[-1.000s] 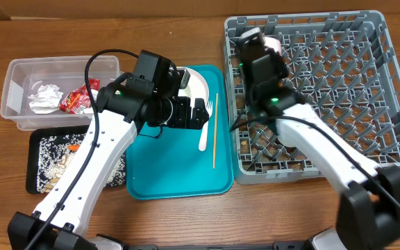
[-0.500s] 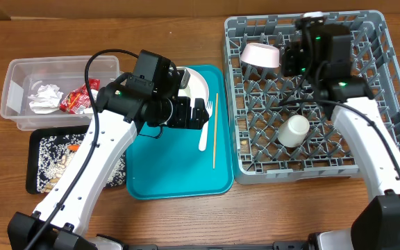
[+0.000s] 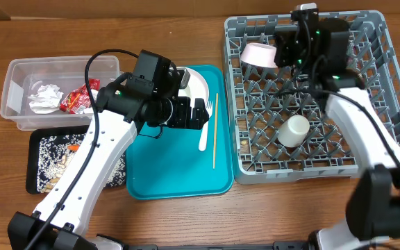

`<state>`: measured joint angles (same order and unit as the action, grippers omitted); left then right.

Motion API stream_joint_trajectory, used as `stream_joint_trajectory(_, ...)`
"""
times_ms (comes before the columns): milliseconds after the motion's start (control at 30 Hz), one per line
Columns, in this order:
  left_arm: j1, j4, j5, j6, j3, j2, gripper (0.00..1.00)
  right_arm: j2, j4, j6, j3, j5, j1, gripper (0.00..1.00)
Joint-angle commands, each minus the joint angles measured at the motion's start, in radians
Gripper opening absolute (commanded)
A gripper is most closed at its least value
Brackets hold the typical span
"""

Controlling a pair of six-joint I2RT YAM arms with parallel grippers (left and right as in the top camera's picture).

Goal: Sort waste into correct bins and load items into the dishwasher
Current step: 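Lower the pink bowl into the rack's back-left slots with the right gripper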

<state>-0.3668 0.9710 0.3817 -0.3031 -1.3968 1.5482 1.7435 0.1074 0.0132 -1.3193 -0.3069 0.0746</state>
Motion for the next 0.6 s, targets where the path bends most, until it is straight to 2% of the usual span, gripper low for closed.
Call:
stream_joint_trajectory(0,0.0,-0.004,-0.004,0.011,-0.026,-0.025,1.0,0.083,-0.059,0.034,-0.022,-0.01,0.005,0.04)
stream_joint_trajectory(233,0.0,-0.004,-0.004,0.011,-0.026,-0.025,1.0,0.175,-0.147,0.041,-0.022,-0.009,0.018,0.04)
stream_joint_trajectory(567,0.0,-0.004,-0.004,0.011,-0.026,-0.025,1.0,0.186,0.018,0.04,-0.022,-0.009,0.018,0.04)
